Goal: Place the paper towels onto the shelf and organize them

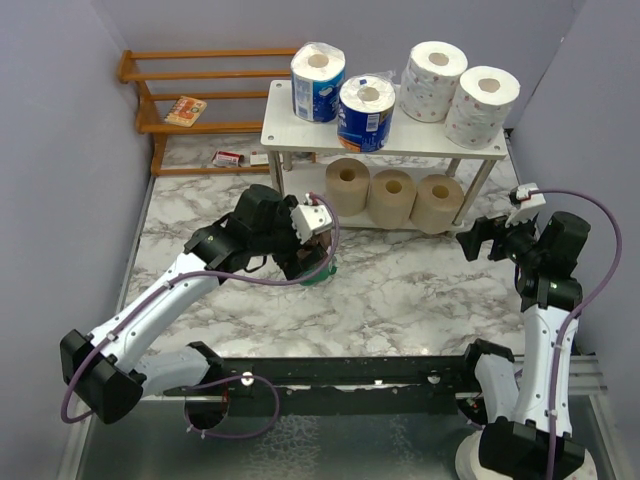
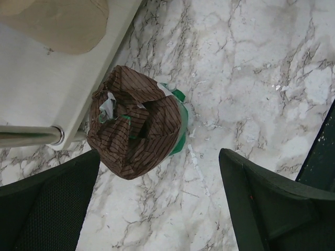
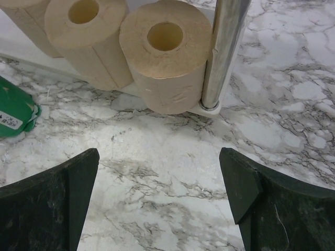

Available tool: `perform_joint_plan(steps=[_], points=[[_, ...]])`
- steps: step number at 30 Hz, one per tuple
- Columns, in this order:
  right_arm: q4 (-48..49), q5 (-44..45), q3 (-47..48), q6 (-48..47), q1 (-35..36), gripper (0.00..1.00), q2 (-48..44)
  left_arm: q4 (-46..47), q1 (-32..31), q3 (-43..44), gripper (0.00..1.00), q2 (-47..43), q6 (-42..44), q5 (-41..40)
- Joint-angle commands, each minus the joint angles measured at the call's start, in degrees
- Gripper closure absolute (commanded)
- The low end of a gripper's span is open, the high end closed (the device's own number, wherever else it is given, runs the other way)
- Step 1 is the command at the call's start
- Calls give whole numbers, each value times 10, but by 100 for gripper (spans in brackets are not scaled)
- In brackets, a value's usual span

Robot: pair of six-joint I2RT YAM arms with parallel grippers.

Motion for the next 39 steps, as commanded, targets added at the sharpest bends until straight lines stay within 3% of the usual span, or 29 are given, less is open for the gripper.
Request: perform_joint_plan(steps=[1,8,31,39], points=[[5,-18,-1,-9,-2,0,0,-11,-16,-1,1,3,56,-24],[3,-17,-1,-11,-4,0,8,24,-26,-20,1,37,67,-94],[4,-16,-4,-13,-5,0,-13,77,-63,-43,1,110,73,-178],[4,-19,-4,-14,-5,0,-15,95,-64,-61,12,132,78,-211]])
